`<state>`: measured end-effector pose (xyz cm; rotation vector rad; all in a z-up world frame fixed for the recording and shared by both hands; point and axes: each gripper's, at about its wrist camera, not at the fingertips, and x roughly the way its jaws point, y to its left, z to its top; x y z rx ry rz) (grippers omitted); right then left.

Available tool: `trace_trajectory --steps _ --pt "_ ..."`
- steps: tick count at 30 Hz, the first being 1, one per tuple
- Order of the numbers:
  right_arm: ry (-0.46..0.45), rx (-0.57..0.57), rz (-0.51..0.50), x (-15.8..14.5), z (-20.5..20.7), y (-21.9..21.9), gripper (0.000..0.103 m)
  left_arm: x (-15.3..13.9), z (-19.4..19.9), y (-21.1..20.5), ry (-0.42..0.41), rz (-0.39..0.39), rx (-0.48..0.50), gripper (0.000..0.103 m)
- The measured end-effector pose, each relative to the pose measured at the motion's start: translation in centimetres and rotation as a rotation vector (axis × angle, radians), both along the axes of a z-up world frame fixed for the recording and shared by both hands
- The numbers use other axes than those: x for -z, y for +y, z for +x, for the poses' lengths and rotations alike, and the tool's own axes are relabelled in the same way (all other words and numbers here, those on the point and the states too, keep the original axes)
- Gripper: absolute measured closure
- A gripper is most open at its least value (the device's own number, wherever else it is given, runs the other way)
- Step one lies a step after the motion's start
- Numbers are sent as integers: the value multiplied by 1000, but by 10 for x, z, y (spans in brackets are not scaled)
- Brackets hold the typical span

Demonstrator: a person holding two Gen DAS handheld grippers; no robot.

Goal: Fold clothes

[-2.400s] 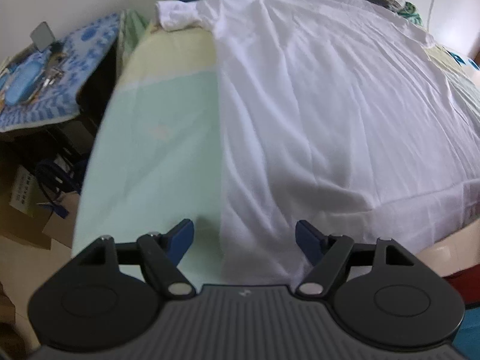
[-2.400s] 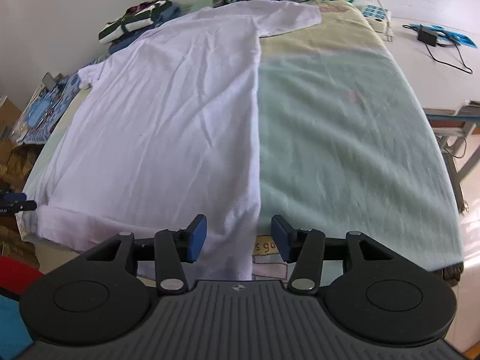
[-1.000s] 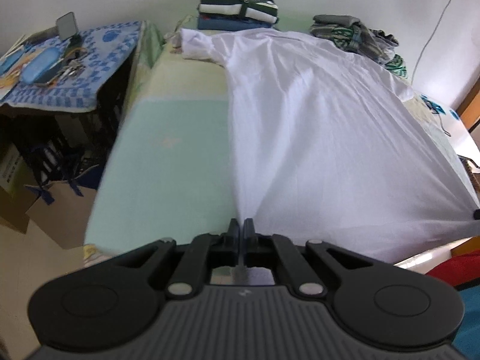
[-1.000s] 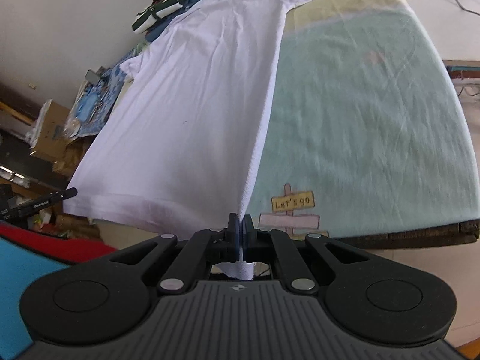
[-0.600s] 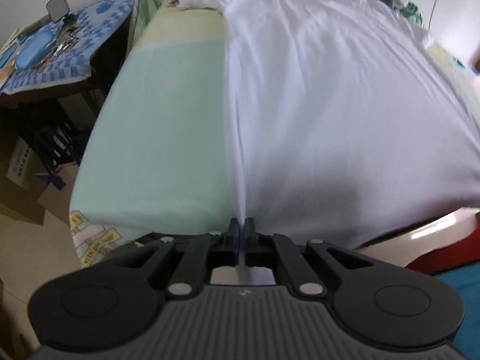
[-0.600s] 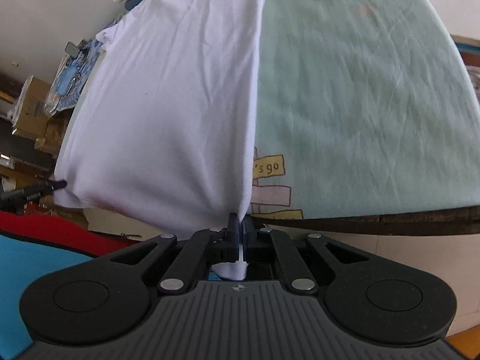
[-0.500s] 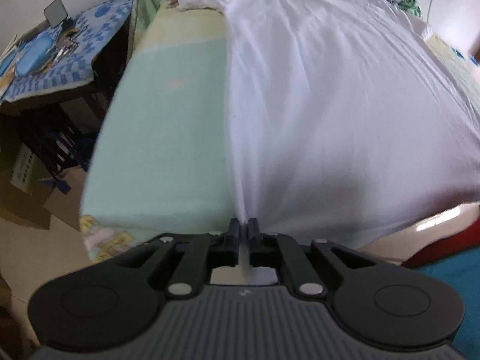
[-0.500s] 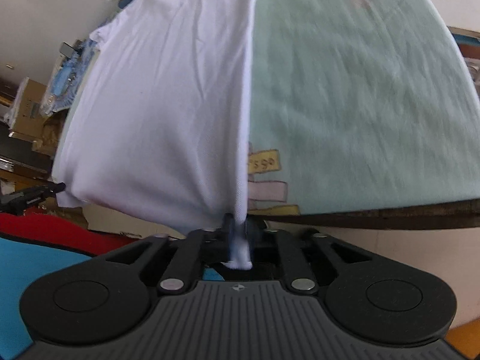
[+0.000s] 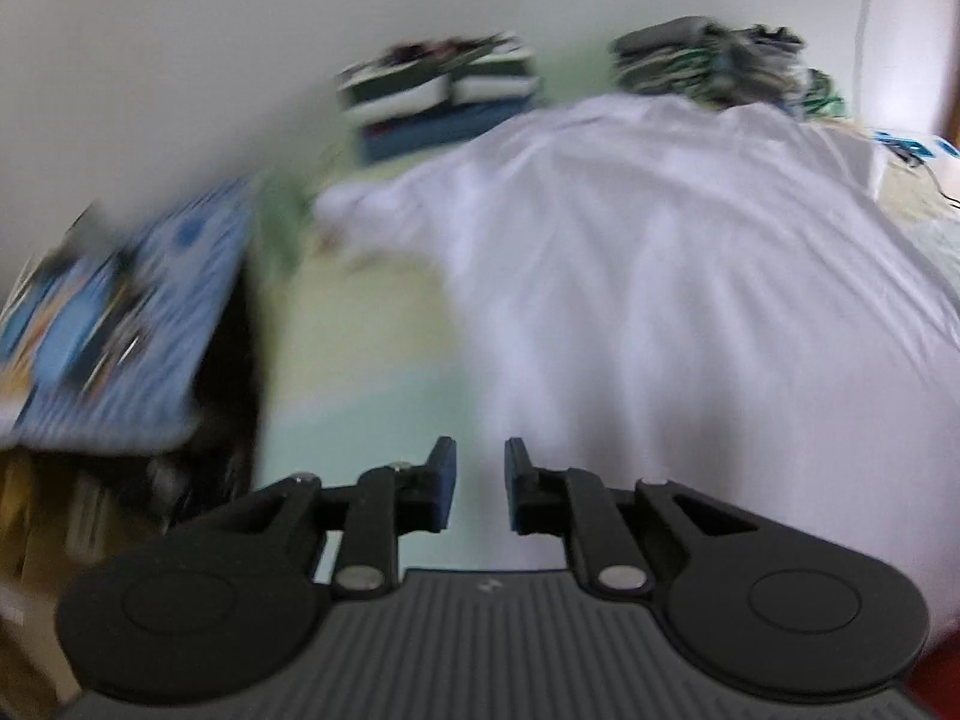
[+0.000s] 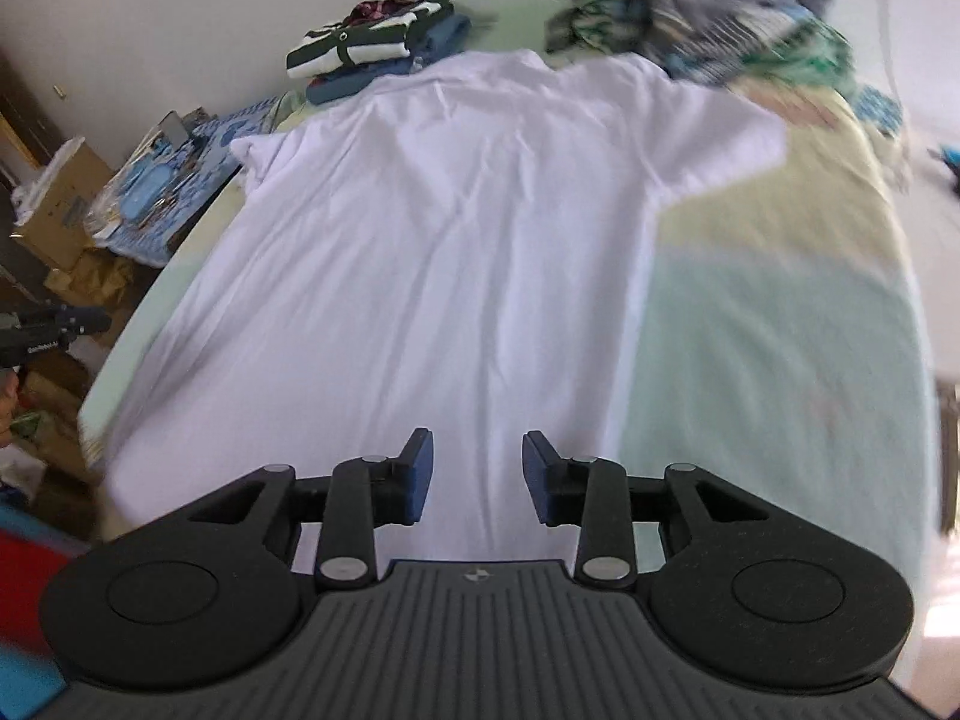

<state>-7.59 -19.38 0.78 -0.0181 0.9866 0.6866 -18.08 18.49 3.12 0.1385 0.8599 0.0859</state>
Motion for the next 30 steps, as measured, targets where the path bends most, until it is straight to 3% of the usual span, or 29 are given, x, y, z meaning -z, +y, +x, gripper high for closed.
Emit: trace_trajectory --steps 1,2,8,15,16,17,20,21,24,26,30 --pt "-12 5 -7 3 10 12 67 5 19 -8 -6 1 13 78" --pt "-22 11 -14 6 19 24 67 10 37 -15 -10 3 20 76" --pt "-96 49 -44 21 63 81 68 45 123 -43 -12 56 26 75" --pt "-158 126 -112 32 96 87 69 62 163 -7 -51 109 -77 59" --pt "-165 146 -127 31 100 83 70 62 166 3 -57 113 -93 49" --pt "-178 167 -149 32 103 79 70 62 168 10 -58 132 -106 46" --pt "-192 209 -197 31 119 71 70 57 181 25 -55 208 -139 52" --pt "-180 224 -205 28 128 70 70 51 186 28 -67 209 -145 60" --pt "-196 225 -140 8 155 77 70 36 206 24 -100 180 -140 55" --pt "-185 152 -50 -6 180 96 70 31 222 17 -114 164 -134 49" --pt "-240 42 -15 -15 226 158 67 44 245 5 -120 121 -163 49"
